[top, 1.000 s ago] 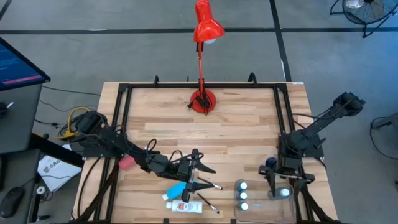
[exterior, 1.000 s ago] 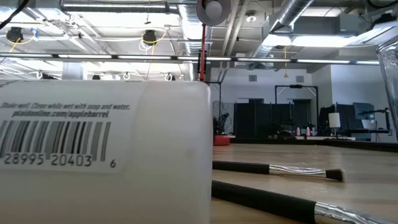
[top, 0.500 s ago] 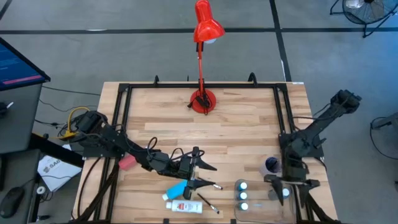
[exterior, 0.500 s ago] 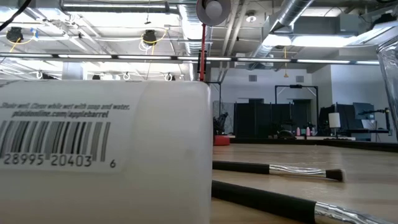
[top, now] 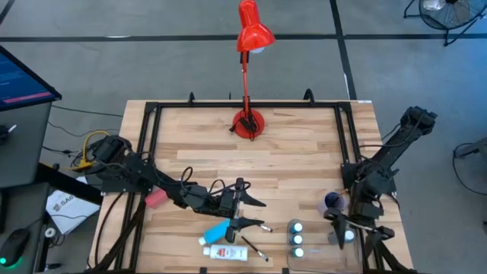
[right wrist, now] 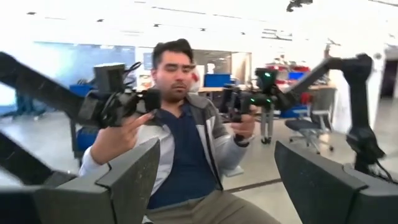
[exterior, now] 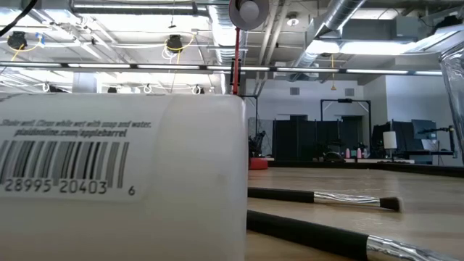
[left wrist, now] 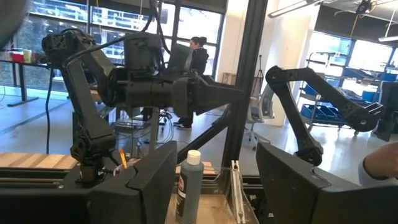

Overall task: Pick & Place Paint Supplies
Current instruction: Adjust the black paint bottle in the transparent bin

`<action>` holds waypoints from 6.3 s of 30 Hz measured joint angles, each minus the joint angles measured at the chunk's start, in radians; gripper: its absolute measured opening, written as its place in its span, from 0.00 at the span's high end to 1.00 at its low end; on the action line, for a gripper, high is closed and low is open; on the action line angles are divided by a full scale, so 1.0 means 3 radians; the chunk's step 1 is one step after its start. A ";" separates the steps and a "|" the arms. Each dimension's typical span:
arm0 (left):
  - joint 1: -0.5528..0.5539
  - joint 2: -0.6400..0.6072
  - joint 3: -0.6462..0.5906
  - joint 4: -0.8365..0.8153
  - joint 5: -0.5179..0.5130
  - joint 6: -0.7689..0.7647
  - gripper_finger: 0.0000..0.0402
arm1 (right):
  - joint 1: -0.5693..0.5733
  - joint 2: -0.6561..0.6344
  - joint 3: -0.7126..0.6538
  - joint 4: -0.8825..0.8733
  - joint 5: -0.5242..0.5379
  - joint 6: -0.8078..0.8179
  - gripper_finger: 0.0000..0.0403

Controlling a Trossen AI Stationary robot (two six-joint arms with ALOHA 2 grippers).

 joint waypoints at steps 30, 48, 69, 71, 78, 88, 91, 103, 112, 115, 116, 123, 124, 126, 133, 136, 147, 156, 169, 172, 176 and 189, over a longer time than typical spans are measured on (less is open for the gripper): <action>-0.0062 0.0005 0.0000 -0.0034 0.0017 -0.0111 0.48 | 0.0430 0.0243 0.2137 -0.4860 0.2256 0.5145 0.23; -0.0080 0.0005 0.0000 -0.0034 0.0000 -0.0112 0.48 | 0.0792 0.1519 0.3259 -0.6958 0.0607 0.7376 0.23; -0.0079 0.0005 0.0000 -0.0025 0.0006 -0.0189 0.48 | 0.0667 0.1891 0.3258 -0.7037 0.0852 0.7001 0.23; -0.0079 0.0004 0.0000 -0.0025 0.0013 -0.0189 0.48 | 0.0667 0.1891 0.3256 -0.7074 0.0857 0.6981 0.23; -0.0079 0.0004 0.0000 -0.0024 0.0018 -0.0189 0.48 | 0.0667 0.1891 0.3080 -0.6977 0.0856 0.7000 0.27; -0.0079 0.0004 0.0000 -0.0024 0.0015 -0.0188 0.48 | 0.0605 0.1891 0.2990 -0.6718 0.0832 0.6887 0.36; -0.0089 0.0004 0.0000 -0.0024 0.0008 -0.0188 0.48 | 0.0587 0.1891 0.2990 -0.6720 0.0831 0.6827 0.42; -0.0090 0.0004 0.0000 -0.0024 0.0003 -0.0188 0.48 | 0.0541 0.1890 0.2990 -0.6685 0.0825 0.6651 0.73; -0.0092 0.0003 0.0000 -0.0024 0.0006 -0.0188 0.48 | 0.0563 0.1891 0.2990 -0.6418 0.0673 0.6689 0.65; -0.0092 0.0003 0.0000 -0.0024 0.0016 -0.0188 0.48 | 0.0616 0.1891 0.2990 -0.6380 0.0641 0.6780 0.66; -0.0092 0.0002 0.0000 -0.0024 0.0019 -0.0188 0.48 | 0.0638 0.1891 0.2990 -0.6381 0.0641 0.6811 0.68; -0.0092 0.0001 0.0000 -0.0024 0.0018 -0.0188 0.48 | 0.0805 0.1889 0.2991 -0.6305 0.0642 0.6992 0.81; -0.0092 0.0001 0.0000 -0.0024 0.0017 -0.0188 0.48 | 0.0818 0.1888 0.2991 -0.6320 0.0642 0.7011 0.82; -0.0092 0.0001 0.0000 -0.0024 0.0017 -0.0188 0.48 | 0.0841 0.1891 0.2991 -0.6319 0.0643 0.7027 0.82; -0.0092 0.0001 0.0000 -0.0024 0.0014 -0.0188 0.48 | 0.0843 0.1891 0.2991 -0.6370 0.0654 0.6980 0.85; -0.0092 0.0001 0.0000 -0.0024 0.0014 -0.0188 0.48 | 0.0805 0.1891 0.2991 -0.6504 0.0653 0.6897 0.88; -0.0093 0.0001 0.0000 -0.0020 0.0032 -0.0188 0.48 | 0.0535 0.1890 0.2479 -0.5658 0.0677 0.5808 0.99; -0.0097 0.0001 0.0000 -0.0020 0.0050 -0.0188 0.48 | 0.0597 0.1891 0.2181 -0.5022 0.0680 0.4223 0.96; -0.0097 0.0001 0.0000 -0.0018 0.0048 -0.0188 0.48 | 0.0521 0.1942 0.2181 -0.4654 0.1243 0.2227 0.83; -0.0099 0.0001 0.0000 -0.0019 0.0048 -0.0188 0.48 | 0.0509 0.2166 0.2180 -0.4671 0.1266 0.2262 0.79; -0.0116 0.0001 0.0000 -0.0019 0.0048 -0.0188 0.48 | 0.0481 0.2545 0.2206 -0.4738 0.1207 0.2263 0.71; -0.0117 0.0001 0.0000 -0.0008 0.0047 -0.0188 0.48 | 0.0410 0.3197 0.2562 -0.5203 0.0605 0.2303 0.50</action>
